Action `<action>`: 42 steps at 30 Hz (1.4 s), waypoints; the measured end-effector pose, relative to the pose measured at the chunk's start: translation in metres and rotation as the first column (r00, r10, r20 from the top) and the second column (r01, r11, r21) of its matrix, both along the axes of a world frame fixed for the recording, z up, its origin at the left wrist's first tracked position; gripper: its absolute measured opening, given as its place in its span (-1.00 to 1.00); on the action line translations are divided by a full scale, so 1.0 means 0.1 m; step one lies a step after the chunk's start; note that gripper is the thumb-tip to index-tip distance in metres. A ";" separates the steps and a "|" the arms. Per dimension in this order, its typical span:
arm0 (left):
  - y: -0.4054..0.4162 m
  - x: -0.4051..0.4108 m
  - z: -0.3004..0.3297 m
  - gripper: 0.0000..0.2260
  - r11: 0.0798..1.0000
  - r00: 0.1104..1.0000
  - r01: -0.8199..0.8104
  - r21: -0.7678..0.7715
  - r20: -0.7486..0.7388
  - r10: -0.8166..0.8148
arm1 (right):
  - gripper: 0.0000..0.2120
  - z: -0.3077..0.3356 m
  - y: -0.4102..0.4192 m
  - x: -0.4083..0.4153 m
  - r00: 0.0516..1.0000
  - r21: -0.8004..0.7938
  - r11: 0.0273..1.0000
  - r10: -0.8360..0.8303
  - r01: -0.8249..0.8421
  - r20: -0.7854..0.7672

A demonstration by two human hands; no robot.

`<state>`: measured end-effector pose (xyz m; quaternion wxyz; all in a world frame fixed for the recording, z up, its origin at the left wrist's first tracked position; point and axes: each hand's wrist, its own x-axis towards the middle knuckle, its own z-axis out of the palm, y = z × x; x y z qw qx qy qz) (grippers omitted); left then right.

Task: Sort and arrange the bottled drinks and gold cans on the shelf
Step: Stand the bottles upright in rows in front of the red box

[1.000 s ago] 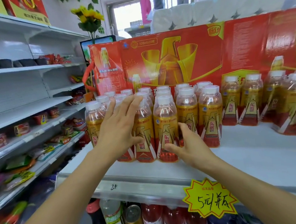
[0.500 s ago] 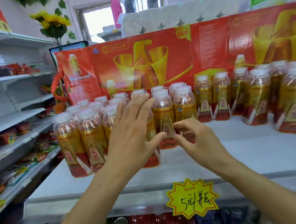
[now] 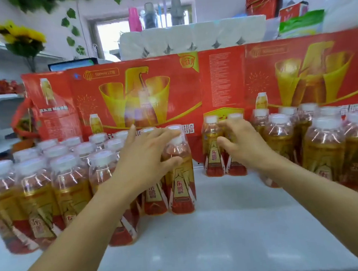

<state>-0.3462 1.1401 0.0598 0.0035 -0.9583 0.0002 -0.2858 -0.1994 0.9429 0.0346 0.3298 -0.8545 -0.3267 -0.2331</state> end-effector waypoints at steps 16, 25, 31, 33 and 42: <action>-0.07 0.04 -0.16 -0.46 0.999 0.997 -0.042 0.025 0.067 0.040 | -0.70 0.26 0.46 0.60 0.999 -0.175 0.984 0.028 -0.022 0.031; -0.01 -0.41 -0.14 -0.44 0.996 0.963 -0.056 -0.072 0.261 0.073 | -0.73 0.14 0.04 0.11 0.993 0.136 0.983 0.119 -0.121 0.018; 0.40 -0.75 -0.27 -0.35 0.962 0.940 -0.274 0.010 0.214 0.266 | -0.85 0.10 -0.13 -0.38 0.988 0.290 0.948 0.150 -0.131 -0.045; 0.48 -0.80 -0.27 -0.32 0.963 0.954 -0.266 0.037 0.153 0.257 | -0.84 0.10 -0.11 -0.54 0.992 0.252 0.960 0.128 -0.119 -0.018; 0.66 -0.88 -0.24 -0.29 0.986 0.985 -0.147 0.074 0.102 0.139 | -0.81 0.14 0.35 -1.16 0.974 0.187 0.956 0.229 -0.225 0.000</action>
